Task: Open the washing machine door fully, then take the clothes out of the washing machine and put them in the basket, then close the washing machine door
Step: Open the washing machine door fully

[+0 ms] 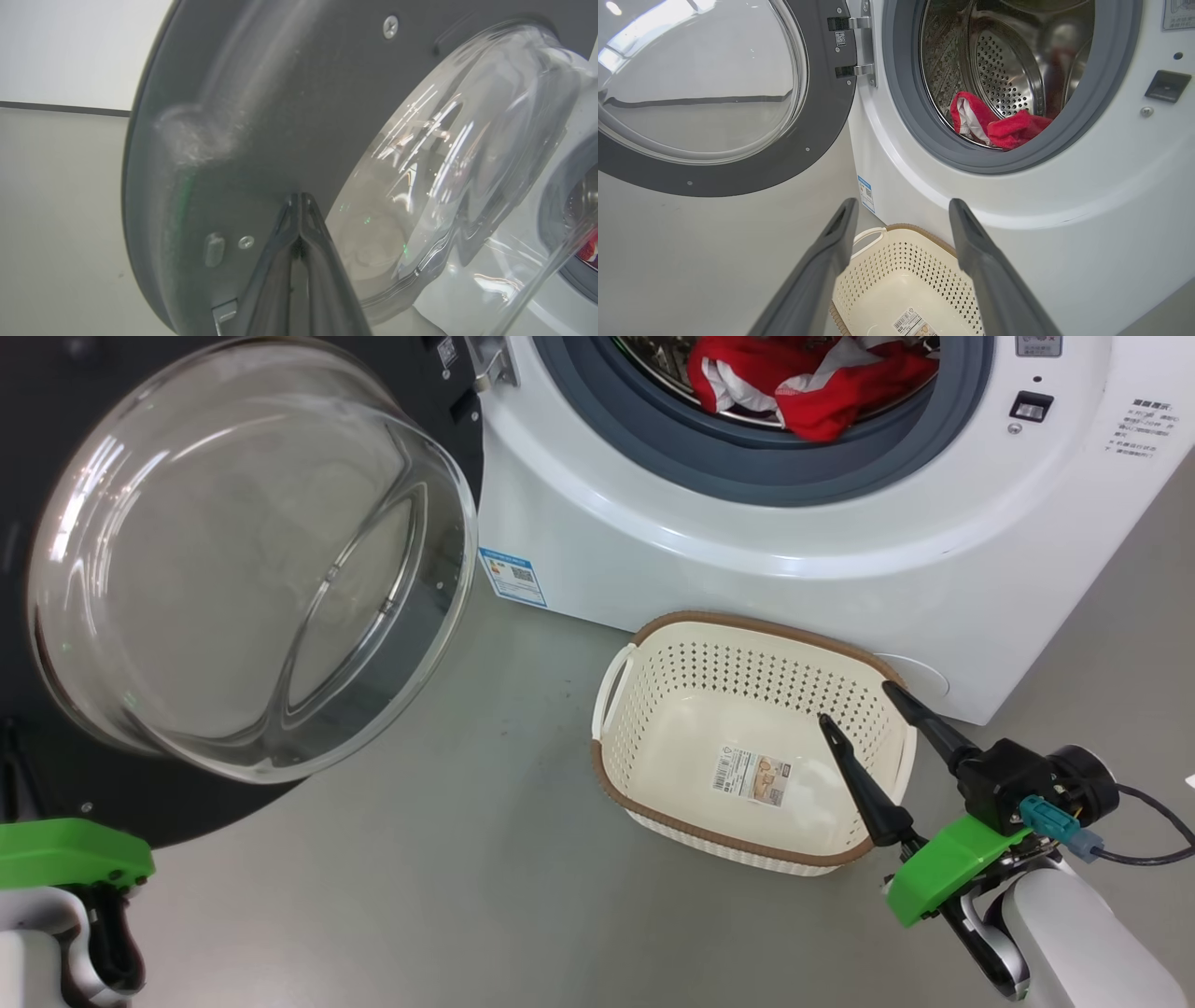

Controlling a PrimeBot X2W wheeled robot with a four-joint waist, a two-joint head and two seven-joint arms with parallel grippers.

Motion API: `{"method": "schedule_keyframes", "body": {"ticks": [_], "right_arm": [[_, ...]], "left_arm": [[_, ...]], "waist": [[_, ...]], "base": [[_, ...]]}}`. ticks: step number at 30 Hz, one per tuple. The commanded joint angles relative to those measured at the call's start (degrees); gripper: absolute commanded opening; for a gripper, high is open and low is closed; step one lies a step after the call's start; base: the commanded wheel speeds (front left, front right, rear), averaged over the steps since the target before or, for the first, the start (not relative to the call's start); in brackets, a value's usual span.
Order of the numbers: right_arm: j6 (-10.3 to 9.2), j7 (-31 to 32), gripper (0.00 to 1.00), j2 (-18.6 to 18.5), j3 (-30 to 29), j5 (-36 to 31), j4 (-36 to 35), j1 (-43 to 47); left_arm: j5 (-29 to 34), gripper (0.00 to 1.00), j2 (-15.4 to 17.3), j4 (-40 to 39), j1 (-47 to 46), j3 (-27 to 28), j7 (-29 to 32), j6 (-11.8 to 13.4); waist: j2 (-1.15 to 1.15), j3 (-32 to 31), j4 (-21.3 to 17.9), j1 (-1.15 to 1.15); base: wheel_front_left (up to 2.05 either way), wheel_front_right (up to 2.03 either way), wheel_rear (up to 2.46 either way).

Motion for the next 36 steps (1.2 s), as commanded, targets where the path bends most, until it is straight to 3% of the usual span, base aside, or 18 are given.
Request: {"method": "schedule_keyframes", "body": {"ticks": [1, 10, 12, 13, 14, 15, 16, 24, 36], "right_arm": [[0.28, -0.5, 1.0, 0.0, 0.9, 0.4, -1.2, -1.3], [0.28, -0.5, 1.0, 0.9, 0.8, 0.6, -0.8, -1.0], [0.28, -0.5, 1.0, 1.1, 0.7, 0.7, -0.8, -1.0], [0.28, -0.5, 1.0, 1.2, 0.7, 0.7, -0.7, -1.0], [0.28, -0.5, 1.0, 1.5, 0.7, 0.8, -0.8, -1.1], [0.28, -0.5, 1.0, 1.7, 0.6, 0.8, -0.8, -1.0], [0.28, -0.5, 1.0, 1.8, 0.5, 0.8, -0.9, -1.0], [0.28, -0.5, 1.0, 3.1, -1.1, 0.7, -1.7, -0.2], [0.28, -0.5, 1.0, 5.0, -3.8, -0.3, -4.5, 1.5]], "left_arm": [[0.8, 0.0, 3.4, -0.7, -2.0, 2.8, -0.7, -0.2], [3.5, 0.0, 2.3, -1.8, -1.7, 6.5, -0.7, -1.8], [3.5, 0.0, 1.8, -2.1, -1.4, 6.5, -0.7, -3.1], [3.3, 0.23, 1.6, -2.4, -1.2, 6.6, -0.7, -3.7], [3.7, 0.64, 1.4, -3.9, -0.7, 6.6, -0.7, -4.7], [4.0, 0.75, 1.3, -4.9, -0.5, 6.6, -0.7, -4.9], [4.5, 1.0, 1.2, -6.0, -0.1, 6.5, -0.7, -5.1], [7.3, 1.0, 1.1, -17.2, 3.3, 4.0, 0.2, -4.7], [7.7, 1.0, -1.0, -33.1, 7.3, -2.5, 5.5, -7.0]], "waist": [[0.0, 0.0, 0.0, 0.0], [0.0, -0.9, -0.4, 0.0], [0.0, -1.2, -0.6, 0.0], [0.0, -1.3, -0.8, 0.0], [0.0, -1.5, -1.2, 0.0], [0.0, -1.6, -1.4, 0.0], [0.0, -1.8, -1.7, 0.0], [0.0, -3.6, -4.7, 0.0], [0.0, -6.0, -10.8, 0.0]], "base": [[0.0, 0.0, 0.0], [0.0, 0.0, 0.0], [0.0, 0.0, 0.0], [0.0, 0.0, 0.0], [0.0, 0.0, 0.0], [0.0, 0.0, 0.0], [0.0, 0.0, 0.0], [0.0, 0.0, 0.0], [0.0, 0.0, 0.0]]}}
